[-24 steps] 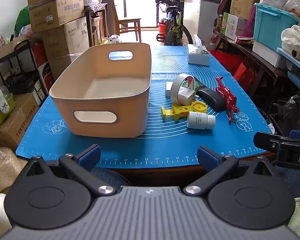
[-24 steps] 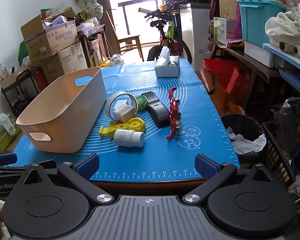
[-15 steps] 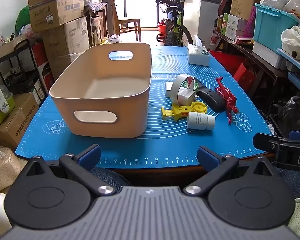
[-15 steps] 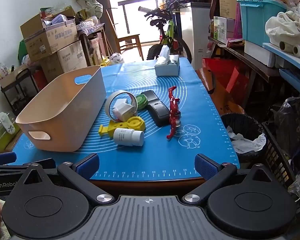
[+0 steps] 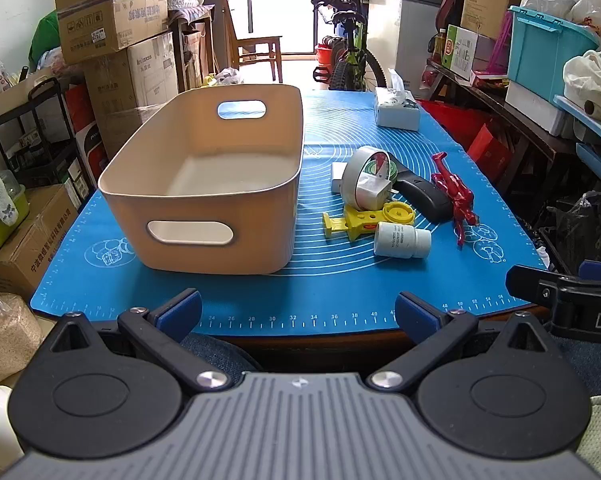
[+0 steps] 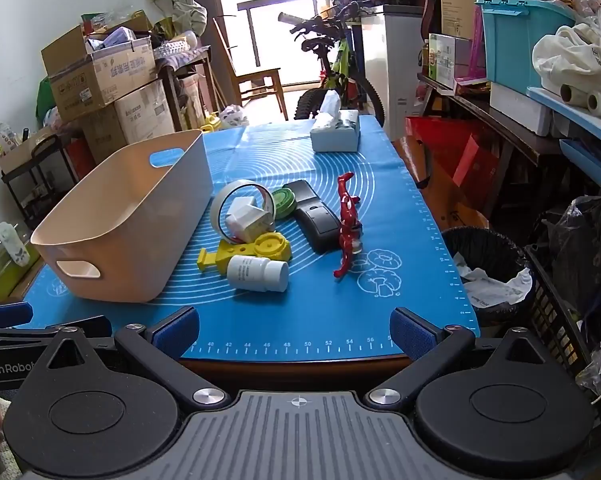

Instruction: Organize rigid objects

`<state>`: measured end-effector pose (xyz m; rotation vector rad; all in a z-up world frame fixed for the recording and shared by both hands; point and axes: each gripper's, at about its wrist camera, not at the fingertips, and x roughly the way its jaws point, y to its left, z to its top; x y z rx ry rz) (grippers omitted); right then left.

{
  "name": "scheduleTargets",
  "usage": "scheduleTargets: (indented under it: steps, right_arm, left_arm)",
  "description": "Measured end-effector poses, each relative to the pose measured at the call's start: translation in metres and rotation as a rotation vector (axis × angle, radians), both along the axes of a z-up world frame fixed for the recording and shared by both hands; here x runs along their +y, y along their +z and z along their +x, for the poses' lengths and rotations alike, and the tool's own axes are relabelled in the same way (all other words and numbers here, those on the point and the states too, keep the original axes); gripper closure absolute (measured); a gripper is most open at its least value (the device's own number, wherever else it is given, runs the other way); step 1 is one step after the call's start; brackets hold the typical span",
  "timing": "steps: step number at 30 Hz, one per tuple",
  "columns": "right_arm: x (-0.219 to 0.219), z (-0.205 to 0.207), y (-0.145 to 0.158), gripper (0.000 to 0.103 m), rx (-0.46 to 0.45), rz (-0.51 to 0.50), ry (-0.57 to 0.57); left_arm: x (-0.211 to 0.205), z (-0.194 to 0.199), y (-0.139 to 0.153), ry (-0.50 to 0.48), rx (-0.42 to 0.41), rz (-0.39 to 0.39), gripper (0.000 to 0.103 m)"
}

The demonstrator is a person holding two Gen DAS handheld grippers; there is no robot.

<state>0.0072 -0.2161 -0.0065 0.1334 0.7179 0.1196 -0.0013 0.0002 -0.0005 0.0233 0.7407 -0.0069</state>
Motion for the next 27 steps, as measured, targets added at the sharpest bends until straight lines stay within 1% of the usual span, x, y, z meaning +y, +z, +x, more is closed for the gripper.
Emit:
scheduleTargets:
  steps: [27]
  right_arm:
    - [0.0004,0.0007,-0.0002,0.003,0.002,-0.003,0.0]
  left_arm:
    - [-0.0029,-0.0012,-0.0014,0.0,0.007,0.002,0.002]
